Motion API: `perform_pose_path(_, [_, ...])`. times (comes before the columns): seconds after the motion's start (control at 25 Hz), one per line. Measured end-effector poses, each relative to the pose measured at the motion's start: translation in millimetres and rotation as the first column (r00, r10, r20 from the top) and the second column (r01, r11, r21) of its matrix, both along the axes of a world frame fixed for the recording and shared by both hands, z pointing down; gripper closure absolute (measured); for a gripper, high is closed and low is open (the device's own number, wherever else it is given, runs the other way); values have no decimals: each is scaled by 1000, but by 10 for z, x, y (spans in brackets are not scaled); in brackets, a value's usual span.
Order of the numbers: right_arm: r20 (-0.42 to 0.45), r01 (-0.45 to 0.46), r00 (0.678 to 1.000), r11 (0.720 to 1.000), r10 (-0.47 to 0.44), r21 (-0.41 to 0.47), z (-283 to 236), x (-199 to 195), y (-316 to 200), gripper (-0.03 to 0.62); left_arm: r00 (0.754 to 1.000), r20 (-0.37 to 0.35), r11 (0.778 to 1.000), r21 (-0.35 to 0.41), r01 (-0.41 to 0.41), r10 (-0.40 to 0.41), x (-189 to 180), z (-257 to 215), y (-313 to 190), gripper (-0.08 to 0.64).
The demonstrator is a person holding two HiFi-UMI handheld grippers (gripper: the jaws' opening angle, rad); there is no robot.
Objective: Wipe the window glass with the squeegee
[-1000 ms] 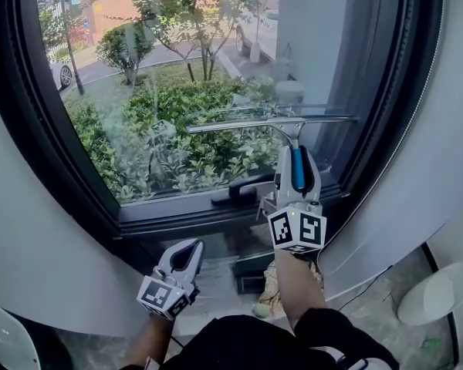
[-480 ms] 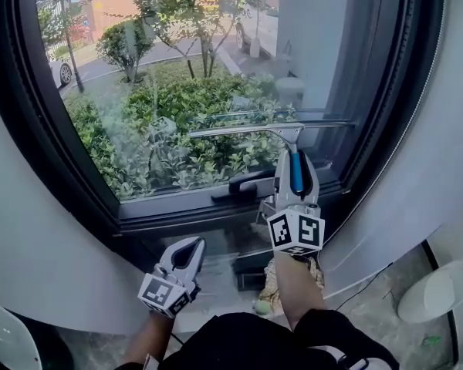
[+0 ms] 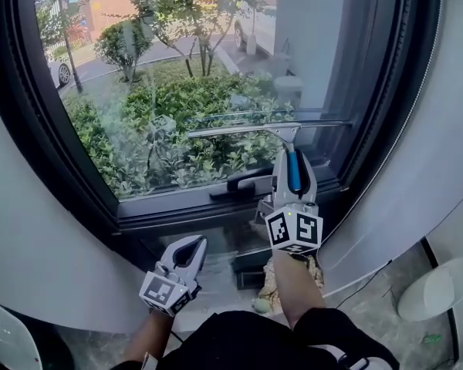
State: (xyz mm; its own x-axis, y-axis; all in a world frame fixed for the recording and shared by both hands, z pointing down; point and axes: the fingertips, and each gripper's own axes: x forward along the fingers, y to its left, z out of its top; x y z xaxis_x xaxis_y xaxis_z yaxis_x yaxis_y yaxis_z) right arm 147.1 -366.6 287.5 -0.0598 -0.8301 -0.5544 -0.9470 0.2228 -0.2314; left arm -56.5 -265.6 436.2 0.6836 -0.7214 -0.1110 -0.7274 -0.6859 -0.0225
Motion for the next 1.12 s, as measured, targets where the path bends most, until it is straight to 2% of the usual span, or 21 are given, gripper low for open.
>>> perform_pose_path(0.24, [-5,3,1000,1000,-4,-31,128,-20,1,459,1000,-23,1000,21,13,-13,-28,-47,30,558])
perform_pose_path(0.96, [-32,6,999,995,-9,-95,446,-23,2,459,1000,-15,1000,2,6,-6,31,65,48,558])
perform_pose_path(1.12, [-48,0,999,994,-5,-111,509,-10,2,459,999,-29,1000,-21,19,-19,8,83,28,558])
